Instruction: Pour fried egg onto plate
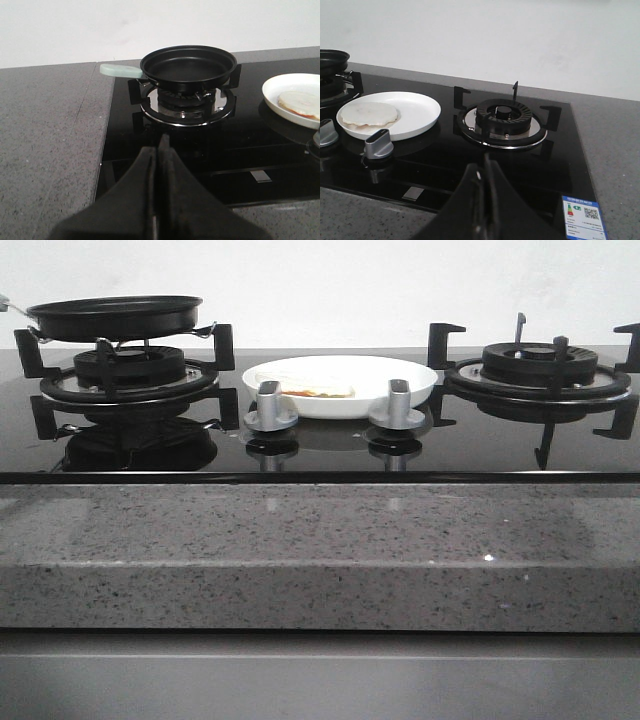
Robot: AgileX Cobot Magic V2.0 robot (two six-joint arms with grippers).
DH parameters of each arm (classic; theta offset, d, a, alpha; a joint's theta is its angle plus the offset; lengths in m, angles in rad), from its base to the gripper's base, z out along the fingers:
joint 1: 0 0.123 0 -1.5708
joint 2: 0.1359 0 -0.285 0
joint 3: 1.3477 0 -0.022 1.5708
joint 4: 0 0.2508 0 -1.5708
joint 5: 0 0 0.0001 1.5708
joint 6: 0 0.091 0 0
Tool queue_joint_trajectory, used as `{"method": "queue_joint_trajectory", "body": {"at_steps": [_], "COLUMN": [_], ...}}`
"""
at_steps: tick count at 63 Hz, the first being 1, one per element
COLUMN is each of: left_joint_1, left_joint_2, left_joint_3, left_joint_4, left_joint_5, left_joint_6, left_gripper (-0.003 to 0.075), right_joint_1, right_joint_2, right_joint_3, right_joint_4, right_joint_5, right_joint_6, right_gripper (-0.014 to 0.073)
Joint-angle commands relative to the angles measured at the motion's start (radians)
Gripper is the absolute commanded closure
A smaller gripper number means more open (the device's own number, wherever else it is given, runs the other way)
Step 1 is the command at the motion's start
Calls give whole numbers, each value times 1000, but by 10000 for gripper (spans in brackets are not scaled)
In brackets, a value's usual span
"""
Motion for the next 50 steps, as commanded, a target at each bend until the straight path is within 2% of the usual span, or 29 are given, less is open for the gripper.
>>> {"method": "queue_joint_trajectory", "body": {"at_steps": [1,18,33,37,50], "left_joint_1": [0,126,188,189,189], "left_joint_2": [-66,-370,-365,-365,-365], "left_joint_3": [35,243,397,389,392], "left_joint_4": [7,-47,-47,-47,-45], "left_joint_5": [-104,-97,-144,-41,-48], "left_joint_6": [-15,-15,-15,-15,-15], "left_gripper": [741,741,741,741,741], "right_joint_1": [1,1,1,1,1], "right_joint_2": [10,10,11,11,11], "right_joint_3": [-26,-26,-26,-26,-26], "right_joint_4": [4,4,4,4,4], "right_joint_5": [-88,-88,-88,-88,-88], "right_joint_6": [-7,-7,-7,-7,-7], "right_gripper": [712,712,712,712,712]}}
